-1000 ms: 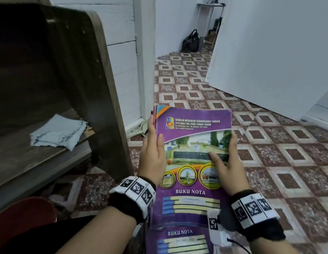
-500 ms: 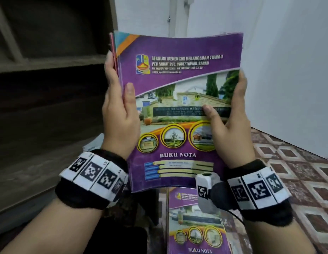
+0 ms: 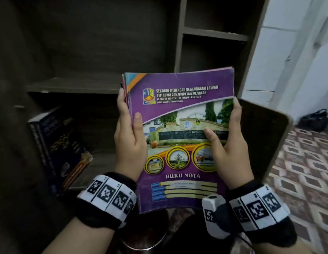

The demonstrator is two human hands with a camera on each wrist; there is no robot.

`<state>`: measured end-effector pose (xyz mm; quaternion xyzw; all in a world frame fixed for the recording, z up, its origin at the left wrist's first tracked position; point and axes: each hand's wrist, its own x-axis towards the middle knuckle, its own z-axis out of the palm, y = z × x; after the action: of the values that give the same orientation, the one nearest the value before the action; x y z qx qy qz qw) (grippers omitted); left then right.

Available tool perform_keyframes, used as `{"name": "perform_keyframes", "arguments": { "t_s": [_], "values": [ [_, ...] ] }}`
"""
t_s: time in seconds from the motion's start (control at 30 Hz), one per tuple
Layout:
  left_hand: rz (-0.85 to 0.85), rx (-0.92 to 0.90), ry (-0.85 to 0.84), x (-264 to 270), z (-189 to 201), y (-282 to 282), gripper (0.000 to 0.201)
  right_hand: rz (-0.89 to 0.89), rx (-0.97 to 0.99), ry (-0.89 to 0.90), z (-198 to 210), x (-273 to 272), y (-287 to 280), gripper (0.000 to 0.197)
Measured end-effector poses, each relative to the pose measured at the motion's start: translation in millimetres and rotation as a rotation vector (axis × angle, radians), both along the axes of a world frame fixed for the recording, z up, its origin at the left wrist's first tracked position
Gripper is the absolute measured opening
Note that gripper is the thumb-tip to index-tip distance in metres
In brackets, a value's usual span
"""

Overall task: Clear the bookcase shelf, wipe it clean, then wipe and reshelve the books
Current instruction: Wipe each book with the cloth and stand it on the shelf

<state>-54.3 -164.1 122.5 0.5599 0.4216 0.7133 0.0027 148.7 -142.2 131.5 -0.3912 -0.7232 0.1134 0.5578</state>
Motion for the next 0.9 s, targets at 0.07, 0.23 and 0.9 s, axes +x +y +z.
{"name": "perform_keyframes", "arguments": {
  "t_s": [0.07,0.23,0.9],
  "values": [
    [0.057,-0.057,-0.007,-25,-22,-4,0.054,0.048,-0.076,-0.021,-19,-26,6,0.079],
    [0.098,-0.264,-0.051,-71,-87,-1,0.051,0.129,-0.271,-0.086,-83,-74,24,0.082],
    [0.115,-0.880,-0.057,-94,-248,221,0.058,-0.041,-0.881,-0.519,-230,-102,264,0.085]
  ]
}}
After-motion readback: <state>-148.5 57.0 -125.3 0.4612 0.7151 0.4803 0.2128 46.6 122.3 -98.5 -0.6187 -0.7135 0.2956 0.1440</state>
